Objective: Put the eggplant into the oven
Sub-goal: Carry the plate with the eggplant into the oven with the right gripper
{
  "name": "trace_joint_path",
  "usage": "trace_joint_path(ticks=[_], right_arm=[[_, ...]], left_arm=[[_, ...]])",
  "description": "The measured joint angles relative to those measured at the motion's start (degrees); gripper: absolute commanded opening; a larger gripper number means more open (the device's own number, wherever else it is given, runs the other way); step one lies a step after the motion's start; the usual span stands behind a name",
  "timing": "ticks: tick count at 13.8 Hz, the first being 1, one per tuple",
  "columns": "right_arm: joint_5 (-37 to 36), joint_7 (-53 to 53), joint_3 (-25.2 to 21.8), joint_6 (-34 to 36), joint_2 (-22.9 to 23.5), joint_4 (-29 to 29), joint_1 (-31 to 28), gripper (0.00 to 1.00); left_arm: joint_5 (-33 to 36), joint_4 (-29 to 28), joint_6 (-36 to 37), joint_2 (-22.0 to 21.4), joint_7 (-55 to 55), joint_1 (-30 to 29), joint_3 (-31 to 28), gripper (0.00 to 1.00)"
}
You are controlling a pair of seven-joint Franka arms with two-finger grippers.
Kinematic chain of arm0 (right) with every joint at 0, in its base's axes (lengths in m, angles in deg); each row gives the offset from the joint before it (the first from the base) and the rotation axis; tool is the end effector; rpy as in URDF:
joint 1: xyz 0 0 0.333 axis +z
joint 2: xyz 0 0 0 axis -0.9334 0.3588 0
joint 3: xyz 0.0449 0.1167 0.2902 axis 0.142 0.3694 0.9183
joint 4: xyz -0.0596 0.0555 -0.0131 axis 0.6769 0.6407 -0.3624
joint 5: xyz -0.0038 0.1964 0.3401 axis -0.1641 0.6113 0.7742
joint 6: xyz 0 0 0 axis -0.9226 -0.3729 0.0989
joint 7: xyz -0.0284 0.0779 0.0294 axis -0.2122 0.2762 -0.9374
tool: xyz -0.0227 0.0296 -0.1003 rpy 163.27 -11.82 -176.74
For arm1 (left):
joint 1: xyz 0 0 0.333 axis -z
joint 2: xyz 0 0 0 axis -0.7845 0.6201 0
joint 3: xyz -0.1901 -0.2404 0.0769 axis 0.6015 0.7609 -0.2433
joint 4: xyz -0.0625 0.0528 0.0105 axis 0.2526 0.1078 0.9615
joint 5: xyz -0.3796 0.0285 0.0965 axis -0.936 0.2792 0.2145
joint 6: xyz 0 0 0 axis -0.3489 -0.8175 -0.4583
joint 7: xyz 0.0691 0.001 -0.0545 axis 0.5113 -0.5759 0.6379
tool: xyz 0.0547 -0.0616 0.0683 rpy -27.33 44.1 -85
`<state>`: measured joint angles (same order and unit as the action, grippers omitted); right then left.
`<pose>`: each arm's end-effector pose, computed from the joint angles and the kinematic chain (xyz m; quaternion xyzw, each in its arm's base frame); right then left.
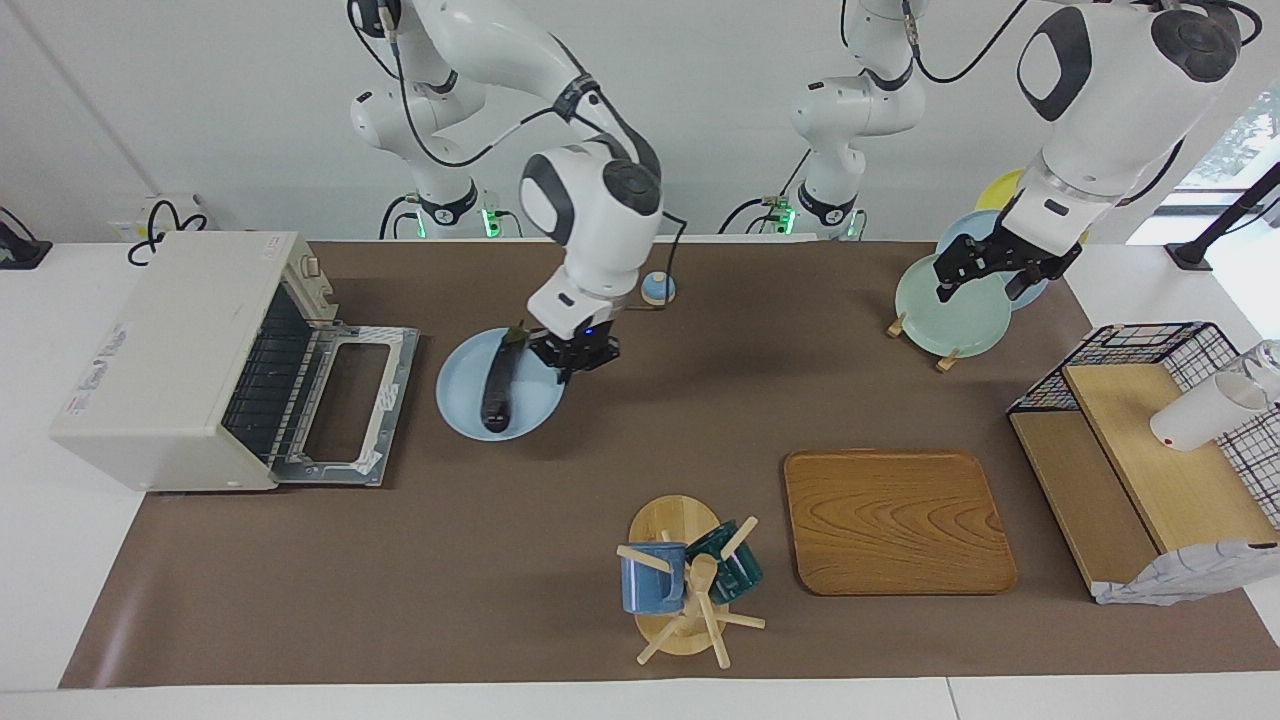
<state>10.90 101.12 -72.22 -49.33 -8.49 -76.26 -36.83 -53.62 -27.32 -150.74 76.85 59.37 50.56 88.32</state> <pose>0.5612 0.2596 0.4157 0.9888 0.0107 0.0095 0.1483 0.5558 -0.0488 0.5874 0.9992 -0.0189 -0.0323 0.0137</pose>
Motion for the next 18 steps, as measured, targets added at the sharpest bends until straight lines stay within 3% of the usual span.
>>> trace_joint_path(ticks=[4, 9, 12, 16, 18], right_arm=[[0.0, -10.2, 0.1, -0.2, -6.2, -7.7, -10.1, 0.0], [0.2, -26.1, 0.1, -2.7, -8.2, -10.7, -24.4, 0.0], [0.8, -30.6, 0.1, -9.6, -8.7, -15.4, -29.0, 0.0], [0.8, -31.0, 0.3, -14.5, -10.5, -20.2, -29.8, 0.01], [0.8, -31.0, 0.5, -14.5, -11.1, -20.7, -29.8, 0.2]], left_arm=[[0.0, 0.0, 0.0, 0.0, 0.0, 0.0, 0.0, 1.0], [0.0, 0.0, 0.0, 0.0, 0.0, 0.0, 0.0, 1.0], [0.0, 0.0, 0.0, 0.0, 0.0, 0.0, 0.0, 1.0], [0.0, 0.0, 0.0, 0.0, 0.0, 0.0, 0.0, 1.0], [0.0, 0.0, 0.0, 0.0, 0.0, 0.0, 0.0, 1.0]])
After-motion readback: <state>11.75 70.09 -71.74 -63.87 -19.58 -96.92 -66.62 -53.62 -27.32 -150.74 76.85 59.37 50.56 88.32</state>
